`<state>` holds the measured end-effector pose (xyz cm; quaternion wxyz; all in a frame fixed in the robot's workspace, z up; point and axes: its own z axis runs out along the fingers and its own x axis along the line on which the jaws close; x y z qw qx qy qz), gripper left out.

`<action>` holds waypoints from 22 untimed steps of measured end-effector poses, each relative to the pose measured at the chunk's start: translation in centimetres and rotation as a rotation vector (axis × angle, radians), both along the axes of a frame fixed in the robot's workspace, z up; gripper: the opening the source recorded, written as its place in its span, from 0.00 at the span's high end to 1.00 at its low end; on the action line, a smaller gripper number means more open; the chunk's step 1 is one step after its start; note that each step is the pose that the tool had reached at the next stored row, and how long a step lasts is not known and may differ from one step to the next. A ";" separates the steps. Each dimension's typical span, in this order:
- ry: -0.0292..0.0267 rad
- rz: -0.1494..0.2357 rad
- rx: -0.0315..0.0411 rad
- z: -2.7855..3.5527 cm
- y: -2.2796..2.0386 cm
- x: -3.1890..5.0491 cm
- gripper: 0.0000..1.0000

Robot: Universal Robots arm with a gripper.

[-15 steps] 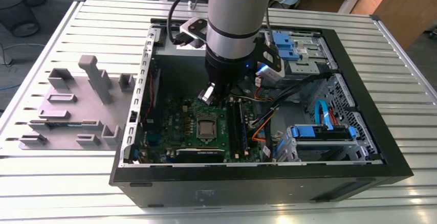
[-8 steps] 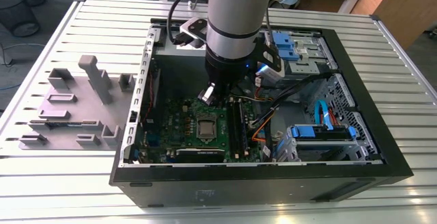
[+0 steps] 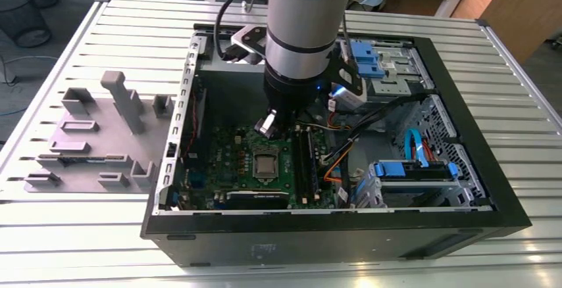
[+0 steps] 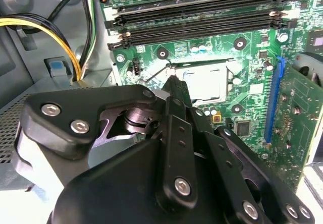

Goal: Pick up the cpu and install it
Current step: 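Close the cpu cover, then install the first cpu locking lever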

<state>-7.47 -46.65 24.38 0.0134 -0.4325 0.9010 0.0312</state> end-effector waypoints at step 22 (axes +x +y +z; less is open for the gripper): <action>-0.0074 0.000 0.0000 -0.26 -2.13 -1.66 0.89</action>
